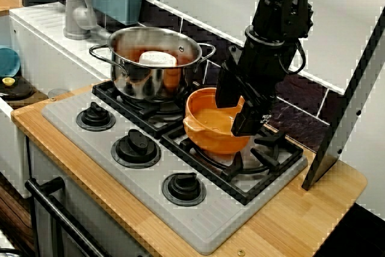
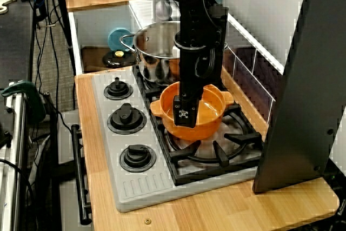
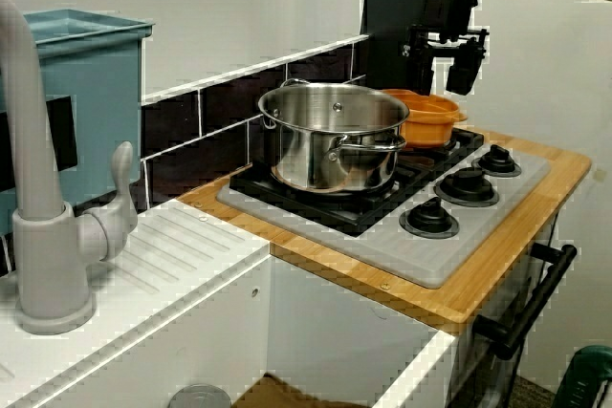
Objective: Lift pot from stove
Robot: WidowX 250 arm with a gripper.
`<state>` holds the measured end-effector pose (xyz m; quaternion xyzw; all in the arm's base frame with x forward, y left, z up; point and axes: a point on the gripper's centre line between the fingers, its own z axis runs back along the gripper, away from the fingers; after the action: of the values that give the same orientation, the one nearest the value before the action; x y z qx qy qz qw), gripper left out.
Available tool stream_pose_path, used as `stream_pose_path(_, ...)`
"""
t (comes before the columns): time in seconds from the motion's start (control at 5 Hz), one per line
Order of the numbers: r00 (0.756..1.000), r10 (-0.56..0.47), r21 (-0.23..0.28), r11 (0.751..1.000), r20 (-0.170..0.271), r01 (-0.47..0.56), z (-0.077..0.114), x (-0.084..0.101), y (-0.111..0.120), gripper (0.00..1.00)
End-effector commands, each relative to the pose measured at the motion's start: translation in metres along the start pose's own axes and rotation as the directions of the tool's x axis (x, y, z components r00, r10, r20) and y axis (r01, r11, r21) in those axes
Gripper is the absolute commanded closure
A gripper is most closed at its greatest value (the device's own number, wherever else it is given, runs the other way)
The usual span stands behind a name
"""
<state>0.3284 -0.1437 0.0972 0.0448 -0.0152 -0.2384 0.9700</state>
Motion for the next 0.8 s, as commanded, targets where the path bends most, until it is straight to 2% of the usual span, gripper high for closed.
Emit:
stream_pose_path(0.0,0.995,0.004,0.011,1.0,0.102,-0.005,0.021,-0.004,-0.008,0.0)
stream_pose_path(0.6,0.993,0.016,0.02,1.0,0.114,-0.018,0.011,-0.012,-0.003,0.0)
